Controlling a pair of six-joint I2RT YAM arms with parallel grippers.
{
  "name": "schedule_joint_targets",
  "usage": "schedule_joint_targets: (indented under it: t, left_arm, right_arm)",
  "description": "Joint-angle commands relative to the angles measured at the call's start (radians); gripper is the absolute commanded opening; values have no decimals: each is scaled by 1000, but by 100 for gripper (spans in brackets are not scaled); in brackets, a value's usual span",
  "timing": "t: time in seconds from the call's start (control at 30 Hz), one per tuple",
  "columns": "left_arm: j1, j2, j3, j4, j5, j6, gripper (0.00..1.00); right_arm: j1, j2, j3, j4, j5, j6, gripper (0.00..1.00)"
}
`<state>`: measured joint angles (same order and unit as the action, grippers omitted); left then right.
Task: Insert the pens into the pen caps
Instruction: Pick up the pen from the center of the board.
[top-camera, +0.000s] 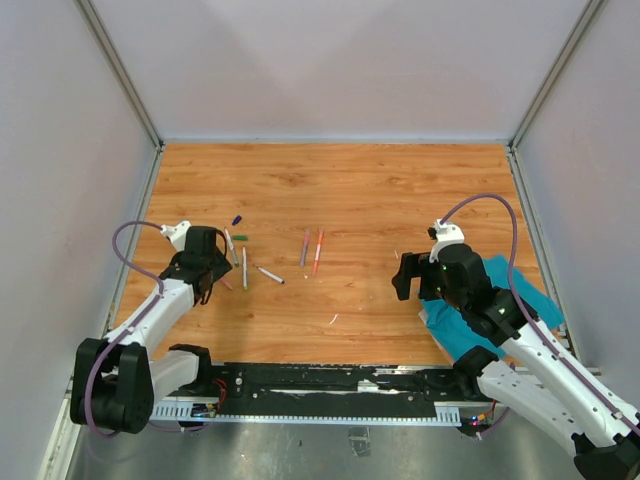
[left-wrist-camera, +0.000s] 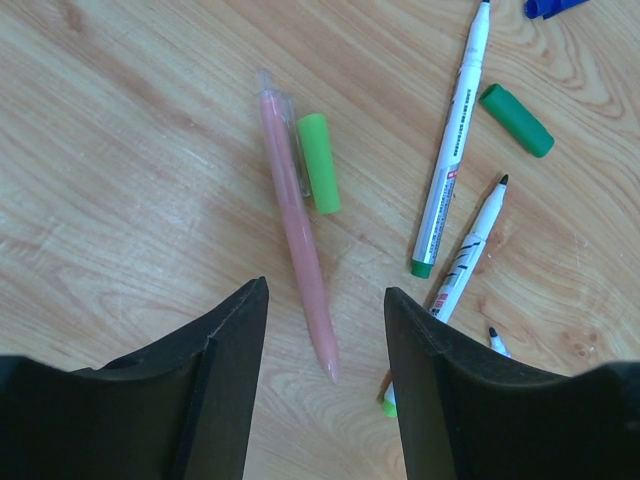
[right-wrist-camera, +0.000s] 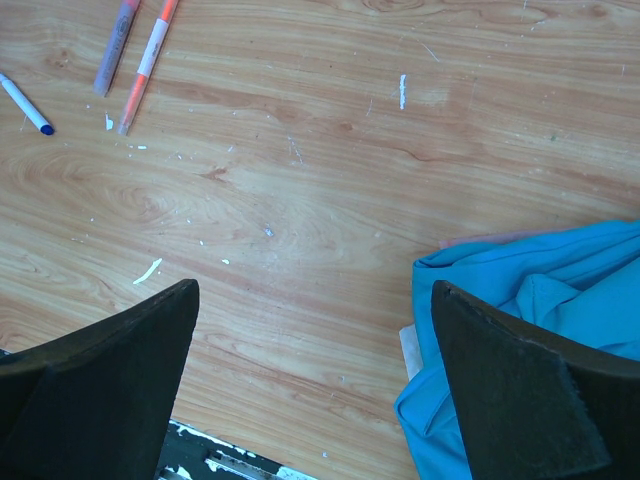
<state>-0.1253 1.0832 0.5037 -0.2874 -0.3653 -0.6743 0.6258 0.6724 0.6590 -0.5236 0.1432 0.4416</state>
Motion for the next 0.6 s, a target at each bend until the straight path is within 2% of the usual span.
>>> schedule_joint_targets:
  t: [0.0, 0.27, 0.47, 0.57]
  left_arm:
    - [12, -9, 7, 61, 8, 39, 53]
    - [12, 16, 40, 154, 141, 139, 49]
    - [12, 67, 74, 148, 134, 165, 49]
    - [12, 71, 82, 122, 88, 145, 48]
  right_arm:
    - [-12, -8, -3, -9, 27, -3, 99]
    - [-12, -2, -7, -3, 17, -3, 99]
    - [-12, -1, -7, -5, 14, -3, 99]
    - [-13, 0, -8, -4, 14, -3, 99]
